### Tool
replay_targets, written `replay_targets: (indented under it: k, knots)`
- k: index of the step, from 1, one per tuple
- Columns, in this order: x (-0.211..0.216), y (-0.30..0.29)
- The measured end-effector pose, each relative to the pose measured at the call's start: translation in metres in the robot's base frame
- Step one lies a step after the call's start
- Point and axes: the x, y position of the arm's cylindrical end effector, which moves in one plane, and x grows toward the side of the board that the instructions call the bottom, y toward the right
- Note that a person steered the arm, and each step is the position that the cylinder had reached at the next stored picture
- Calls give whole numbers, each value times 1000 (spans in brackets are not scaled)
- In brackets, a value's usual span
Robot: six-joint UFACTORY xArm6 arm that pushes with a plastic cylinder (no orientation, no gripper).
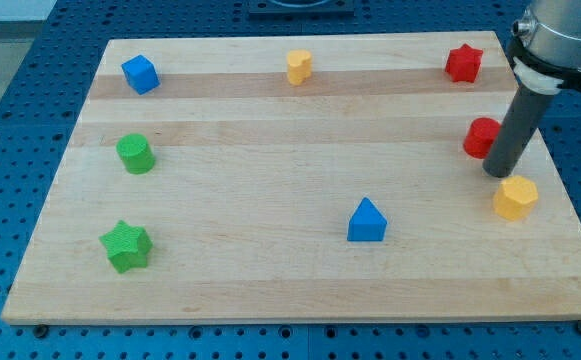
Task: Move blue triangle at the bottom center
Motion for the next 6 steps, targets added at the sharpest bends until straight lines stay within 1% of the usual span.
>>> replay_targets:
  k: [1, 2, 4, 5, 6]
  knots:
    - [1, 5]
    - [27, 10]
    - [59, 10]
    - [70, 9]
    - [70, 8]
